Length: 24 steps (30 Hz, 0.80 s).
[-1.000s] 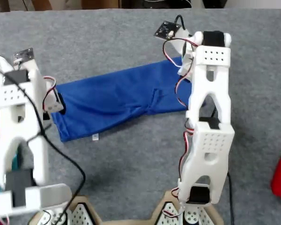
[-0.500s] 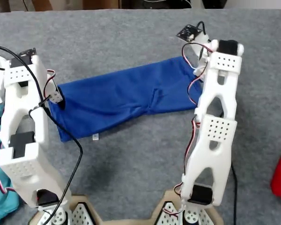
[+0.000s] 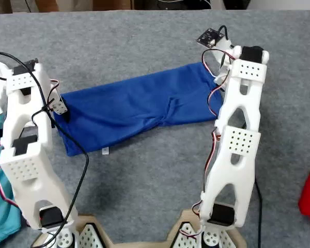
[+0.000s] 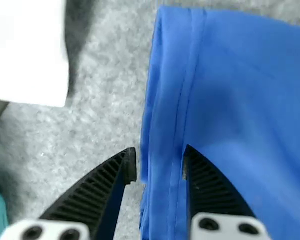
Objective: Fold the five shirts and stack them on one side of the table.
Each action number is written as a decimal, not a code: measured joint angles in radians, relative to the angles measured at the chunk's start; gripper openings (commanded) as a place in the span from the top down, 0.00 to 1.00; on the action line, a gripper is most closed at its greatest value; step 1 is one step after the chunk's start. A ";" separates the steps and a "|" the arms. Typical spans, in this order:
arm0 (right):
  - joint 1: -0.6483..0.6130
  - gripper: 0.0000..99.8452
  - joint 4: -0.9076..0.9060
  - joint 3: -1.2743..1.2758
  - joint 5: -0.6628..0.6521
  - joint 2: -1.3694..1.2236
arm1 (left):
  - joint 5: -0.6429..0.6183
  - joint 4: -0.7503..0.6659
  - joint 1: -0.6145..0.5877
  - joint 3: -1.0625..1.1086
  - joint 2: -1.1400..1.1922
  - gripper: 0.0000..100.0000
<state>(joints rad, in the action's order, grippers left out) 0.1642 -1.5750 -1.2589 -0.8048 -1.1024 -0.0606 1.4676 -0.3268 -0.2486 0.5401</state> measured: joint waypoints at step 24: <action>0.000 0.99 0.000 0.000 0.000 0.000 | -0.002 0.008 0.006 -0.137 0.183 0.98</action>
<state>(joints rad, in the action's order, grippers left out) 0.1642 -1.5750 -1.2589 -0.8048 -1.1024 -0.0621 1.4753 -0.3207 -0.3851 0.7227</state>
